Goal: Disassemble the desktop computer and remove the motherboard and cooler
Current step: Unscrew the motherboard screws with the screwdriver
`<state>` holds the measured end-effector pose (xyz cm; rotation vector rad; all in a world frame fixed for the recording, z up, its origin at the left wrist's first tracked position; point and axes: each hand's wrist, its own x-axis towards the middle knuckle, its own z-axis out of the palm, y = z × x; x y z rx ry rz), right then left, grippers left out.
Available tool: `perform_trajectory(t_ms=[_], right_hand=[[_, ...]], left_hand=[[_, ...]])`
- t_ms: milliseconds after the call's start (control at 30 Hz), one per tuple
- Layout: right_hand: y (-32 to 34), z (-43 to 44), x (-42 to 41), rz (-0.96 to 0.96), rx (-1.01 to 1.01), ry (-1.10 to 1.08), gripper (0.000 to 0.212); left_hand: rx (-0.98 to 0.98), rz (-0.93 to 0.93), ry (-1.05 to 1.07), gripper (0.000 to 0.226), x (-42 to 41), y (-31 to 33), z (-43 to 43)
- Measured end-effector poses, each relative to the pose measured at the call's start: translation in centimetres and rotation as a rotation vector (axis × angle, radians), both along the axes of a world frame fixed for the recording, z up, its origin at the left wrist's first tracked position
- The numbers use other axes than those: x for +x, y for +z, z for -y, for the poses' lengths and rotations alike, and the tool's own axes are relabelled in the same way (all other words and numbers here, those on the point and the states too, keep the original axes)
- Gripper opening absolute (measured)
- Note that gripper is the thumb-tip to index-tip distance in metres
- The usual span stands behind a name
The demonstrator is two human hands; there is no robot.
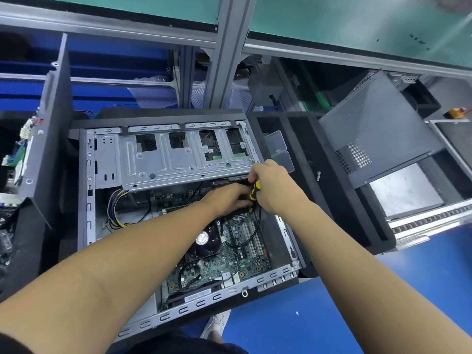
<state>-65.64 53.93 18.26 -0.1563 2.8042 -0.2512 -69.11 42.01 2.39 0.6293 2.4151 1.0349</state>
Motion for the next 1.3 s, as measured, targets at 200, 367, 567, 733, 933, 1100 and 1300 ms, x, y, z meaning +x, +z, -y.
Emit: perform_trajectory(t_ms=[200,367,567,733,933,1100,1300], right_hand=[[-0.2,0.5,0.1,-0.091,0.158,-0.18,0.038],[-0.6,1.1,0.2,-0.063,0.087,-0.079,0.014],[-0.6,0.5,0.3,-0.01,-0.007,-0.104,0.013],[-0.8,0.8,0.6,-0.102,0.124,-0.231,0.036],[-0.5,1.8,0.4,-0.037,0.077,-0.14,0.014],[-0.1,1.1,0.2,0.054,-0.015,-0.119,0.024],[-0.3,0.8,0.5,-0.045,0.132,-0.115,0.037]], left_hand=[[0.056,0.011,-0.02,0.019,-0.1,0.1,-0.2],[0.06,0.001,-0.014,0.02,-0.1,-0.1,0.0],[0.088,-0.051,-0.006,0.019,-0.1,-0.3,-0.1],[0.097,-0.058,0.03,0.032,0.3,0.0,-0.3],[0.092,-0.068,0.015,0.039,0.2,-0.1,0.1],[0.036,-0.104,0.016,0.021,0.2,0.1,-0.2],[0.047,-0.082,0.092,0.023,0.6,-0.3,-0.2]])
